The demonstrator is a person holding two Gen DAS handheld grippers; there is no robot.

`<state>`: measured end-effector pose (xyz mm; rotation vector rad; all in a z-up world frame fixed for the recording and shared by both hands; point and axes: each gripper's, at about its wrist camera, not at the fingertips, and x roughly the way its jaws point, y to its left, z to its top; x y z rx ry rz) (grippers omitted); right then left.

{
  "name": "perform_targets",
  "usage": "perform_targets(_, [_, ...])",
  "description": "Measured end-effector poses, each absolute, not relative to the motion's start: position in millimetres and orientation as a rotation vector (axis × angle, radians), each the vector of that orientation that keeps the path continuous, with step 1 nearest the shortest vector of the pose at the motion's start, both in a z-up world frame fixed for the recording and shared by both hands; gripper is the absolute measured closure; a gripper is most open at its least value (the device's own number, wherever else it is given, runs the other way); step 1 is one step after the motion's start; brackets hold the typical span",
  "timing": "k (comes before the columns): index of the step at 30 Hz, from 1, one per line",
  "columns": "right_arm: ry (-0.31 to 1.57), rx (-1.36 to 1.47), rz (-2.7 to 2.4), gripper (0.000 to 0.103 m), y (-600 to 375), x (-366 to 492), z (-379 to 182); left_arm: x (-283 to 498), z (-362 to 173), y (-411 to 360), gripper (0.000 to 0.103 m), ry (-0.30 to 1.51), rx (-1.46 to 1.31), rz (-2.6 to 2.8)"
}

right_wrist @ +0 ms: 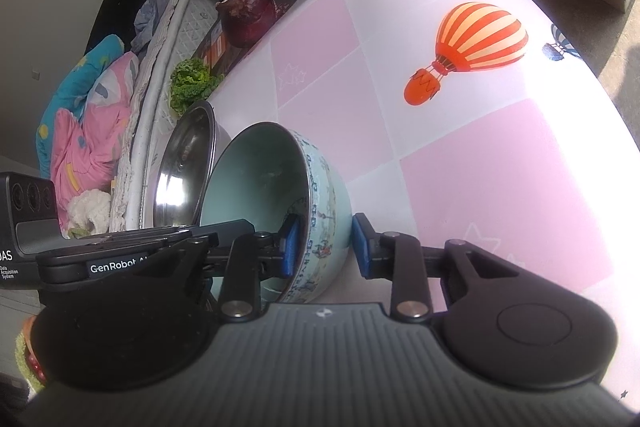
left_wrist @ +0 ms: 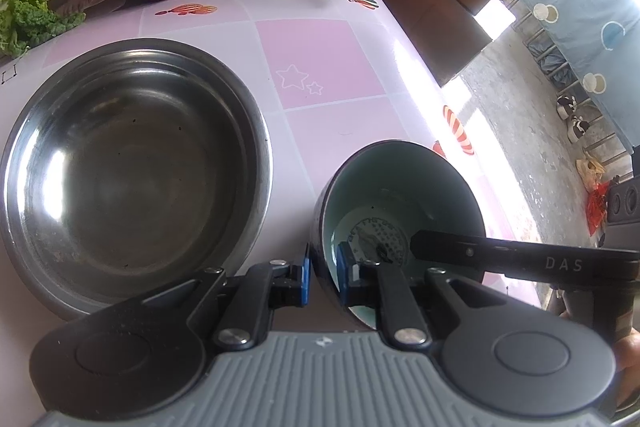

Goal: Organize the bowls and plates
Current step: 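Lift and tilt the teal bowl with the right gripper toward the stacked steel bowls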

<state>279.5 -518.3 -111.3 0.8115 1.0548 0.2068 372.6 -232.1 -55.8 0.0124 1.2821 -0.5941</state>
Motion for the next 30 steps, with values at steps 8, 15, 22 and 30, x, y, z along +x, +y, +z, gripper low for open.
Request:
perform_targets(8, [1.055, 0.825, 0.199, 0.076, -520.7, 279.7, -109.9, 374.0, -57.6, -231.0, 0.089, 1.293, 0.006, -0.593])
perform_targets(15, [1.058, 0.818, 0.193, 0.076, -521.3, 280.3, -106.5, 373.9, -59.1, -229.7, 0.089, 1.299, -0.009, -0.593])
perform_targets(22, [1.054, 0.822, 0.188, 0.076, -521.7, 278.3, -101.2, 374.2, -54.5, -228.8, 0.089, 1.292, -0.018, -0.599])
perform_targets(30, [1.036, 0.817, 0.188, 0.076, -521.9, 274.9, -88.1, 369.7, -43.7, -224.8, 0.089, 1.272, -0.03, -0.604])
